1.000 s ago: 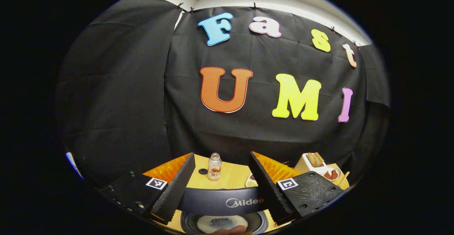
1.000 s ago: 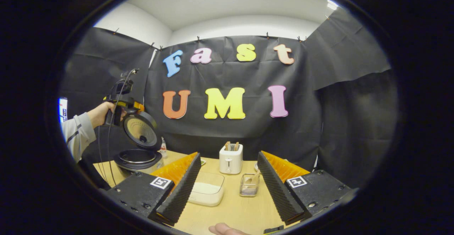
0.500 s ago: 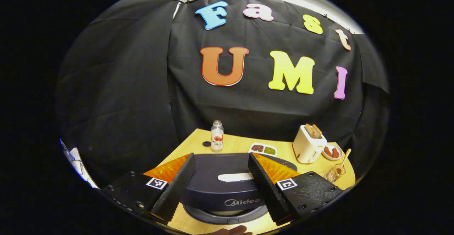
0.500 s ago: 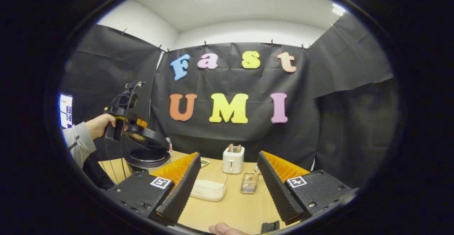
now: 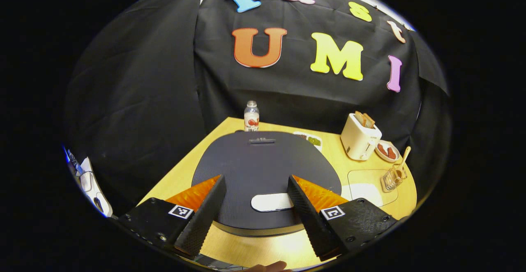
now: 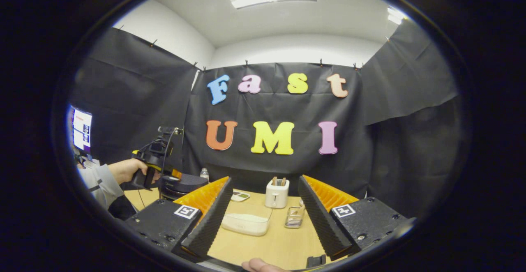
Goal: Close the left gripper, press the button to open the rice cooker; take a wooden spoon from the chopstick holder with the right hand, scoop a spoonful of rice and pour it into the rice cooker, then put the wooden spoon back into the chopstick holder.
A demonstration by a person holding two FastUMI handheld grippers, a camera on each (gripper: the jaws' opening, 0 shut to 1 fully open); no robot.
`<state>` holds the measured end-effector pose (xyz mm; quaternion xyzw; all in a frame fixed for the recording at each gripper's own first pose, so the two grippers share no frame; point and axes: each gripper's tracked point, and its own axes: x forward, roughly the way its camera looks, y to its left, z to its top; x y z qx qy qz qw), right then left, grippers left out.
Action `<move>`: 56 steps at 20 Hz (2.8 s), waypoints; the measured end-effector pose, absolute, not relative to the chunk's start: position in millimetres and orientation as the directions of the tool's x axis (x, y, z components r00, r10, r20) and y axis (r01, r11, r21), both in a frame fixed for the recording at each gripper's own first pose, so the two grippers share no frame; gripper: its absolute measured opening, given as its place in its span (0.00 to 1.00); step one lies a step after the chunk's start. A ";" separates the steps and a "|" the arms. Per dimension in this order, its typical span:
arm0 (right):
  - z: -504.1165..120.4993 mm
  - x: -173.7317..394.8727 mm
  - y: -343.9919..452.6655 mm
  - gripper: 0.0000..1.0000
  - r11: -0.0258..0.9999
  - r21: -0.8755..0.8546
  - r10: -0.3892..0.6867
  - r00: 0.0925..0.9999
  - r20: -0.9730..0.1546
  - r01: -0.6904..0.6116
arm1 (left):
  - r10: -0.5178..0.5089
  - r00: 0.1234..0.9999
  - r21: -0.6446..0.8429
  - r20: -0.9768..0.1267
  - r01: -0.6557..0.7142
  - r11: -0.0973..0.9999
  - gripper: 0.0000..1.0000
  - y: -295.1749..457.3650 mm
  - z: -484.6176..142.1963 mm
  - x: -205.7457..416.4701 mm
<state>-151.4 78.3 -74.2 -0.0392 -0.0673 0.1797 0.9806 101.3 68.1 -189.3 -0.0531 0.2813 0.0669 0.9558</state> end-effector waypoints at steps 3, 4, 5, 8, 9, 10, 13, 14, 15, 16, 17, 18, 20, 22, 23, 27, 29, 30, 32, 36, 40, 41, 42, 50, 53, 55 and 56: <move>-73.3 -155.7 84.0 0.99 0.929 -0.109 0.366 0.923 0.118 -0.355 | 0.114 0.830 -0.026 -0.546 -0.153 0.988 0.99 68.5 -193.9 97.2; -74.0 -156.7 84.9 0.99 0.928 -0.115 0.368 0.923 0.115 -0.355 | 0.119 0.844 -0.033 -0.523 -0.160 0.987 0.98 68.6 -189.4 99.1; -74.7 -156.9 83.5 1.00 0.928 -0.119 0.366 0.924 0.112 -0.353 | 0.122 0.845 -0.037 -0.520 -0.165 0.986 0.99 67.5 -191.5 99.6; -74.2 -160.0 86.6 0.99 0.926 -0.124 0.369 0.923 0.111 -0.355 | 0.137 0.874 -0.030 -0.466 -0.171 0.985 0.98 62.2 -191.6 95.1; -75.1 -162.0 86.9 0.99 0.925 -0.129 0.371 0.922 0.110 -0.357 | 0.144 0.881 -0.031 -0.450 -0.177 0.984 0.98 62.8 -190.8 92.9; -74.4 -162.5 88.2 0.99 0.924 -0.134 0.373 0.921 0.112 -0.358 | 0.149 0.891 -0.033 -0.429 -0.181 0.983 0.98 61.4 -190.0 87.7; -73.3 -165.4 95.8 0.99 0.919 -0.143 0.384 0.916 0.118 -0.367 | 0.166 0.911 -0.030 -0.378 -0.191 0.981 0.98 53.8 -192.5 84.3; -72.6 -166.1 98.7 1.00 0.917 -0.147 0.389 0.913 0.120 -0.371 | 0.173 0.915 -0.031 -0.364 -0.198 0.980 0.98 50.6 -191.3 82.6; -73.3 -167.1 101.9 0.99 0.914 -0.151 0.395 0.911 0.120 -0.376 | 0.178 0.920 -0.024 -0.350 -0.199 0.980 0.99 48.6 -190.8 82.1; -74.8 -167.5 104.4 0.99 0.911 -0.156 0.400 0.909 0.117 -0.381 | 0.183 0.924 -0.021 -0.336 -0.202 0.979 0.99 47.8 -193.2 81.1; -77.0 -167.8 106.7 0.99 0.909 -0.162 0.404 0.908 0.113 -0.385 | 0.184 0.931 -0.019 -0.316 -0.200 0.980 0.98 46.9 -192.5 81.3; -77.6 -168.1 109.2 0.99 0.905 -0.167 0.411 0.905 0.110 -0.391 | 0.177 0.936 -0.021 -0.303 -0.193 0.981 0.98 47.4 -191.3 78.6; -79.3 -168.5 112.2 1.00 0.902 -0.172 0.417 0.903 0.104 -0.397 | 0.166 0.941 -0.031 -0.296 -0.184 0.983 0.98 46.2 -198.1 77.5; -77.5 -169.6 112.2 1.00 0.902 -0.164 0.418 0.902 0.107 -0.399 | 0.163 0.946 -0.038 -0.281 -0.181 0.983 0.98 46.3 -197.7 79.9; -77.0 -168.7 110.9 1.00 0.905 -0.159 0.414 0.904 0.111 -0.395 | 0.165 0.947 -0.043 -0.276 -0.184 0.982 0.98 46.5 -197.3 80.9; -76.8 -164.2 103.9 1.00 0.917 -0.146 0.389 0.915 0.112 -0.372 | 0.178 0.950 -0.029 -0.257 -0.192 0.981 0.98 46.3 -199.7 78.6; -76.5 -162.1 103.3 1.00 0.918 -0.140 0.386 0.916 0.111 -0.370 | 0.178 0.952 -0.039 -0.251 -0.193 0.980 0.99 45.4 -197.0 79.8; -76.2 -160.6 103.8 1.00 0.918 -0.141 0.387 0.915 0.112 -0.371 | 0.182 0.953 -0.035 -0.244 -0.196 0.980 0.99 46.7 -195.8 80.4; -74.8 -158.0 102.9 1.00 0.918 -0.146 0.386 0.916 0.111 -0.369 | 0.197 0.951 -0.038 -0.237 -0.211 0.977 0.98 48.0 -191.7 79.7; -73.2 -144.4 93.9 1.00 0.933 -0.113 0.353 0.929 0.109 -0.341 | 0.169 0.953 -0.125 -0.253 -0.205 0.971 0.95 40.5 -177.7 71.3; -82.2 -132.3 84.3 1.00 0.945 -0.079 0.322 0.944 0.076 -0.317 | 0.161 0.961 -0.117 -0.226 -0.191 0.975 0.92 47.4 -157.1 54.2; -85.0 -131.8 82.7 1.00 0.947 -0.070 0.317 0.946 0.066 -0.313 | 0.153 0.963 -0.109 -0.223 -0.180 0.978 0.91 46.9 -151.9 47.9; -86.5 -130.3 83.2 1.00 0.949 -0.060 0.314 0.948 0.058 -0.311 | 0.139 0.966 -0.112 -0.218 -0.166 0.980 0.91 42.6 -146.1 41.0; -104.2 -117.2 83.8 1.00 0.952 0.004 0.305 0.952 -0.004 -0.305 | 0.015 0.991 -0.077 -0.133 -0.026 0.997 0.84 -15.2 -97.4 -22.5; -113.2 -113.3 82.4 1.00 0.951 0.029 0.307 0.951 -0.022 -0.306 | -0.042 0.994 -0.118 -0.101 0.030 0.993 0.95 -42.2 -84.5 -44.4; -115.7 -111.3 74.9 1.00 0.955 0.042 0.295 0.955 -0.020 -0.294 | -0.060 0.995 -0.116 -0.082 0.050 0.992 0.95 -52.8 -79.5 -60.1; -116.6 -109.6 70.8 1.00 0.957 0.047 0.287 0.958 -0.020 -0.286 | -0.067 0.995 -0.106 -0.075 0.059 0.993 0.95 -57.1 -78.9 -66.1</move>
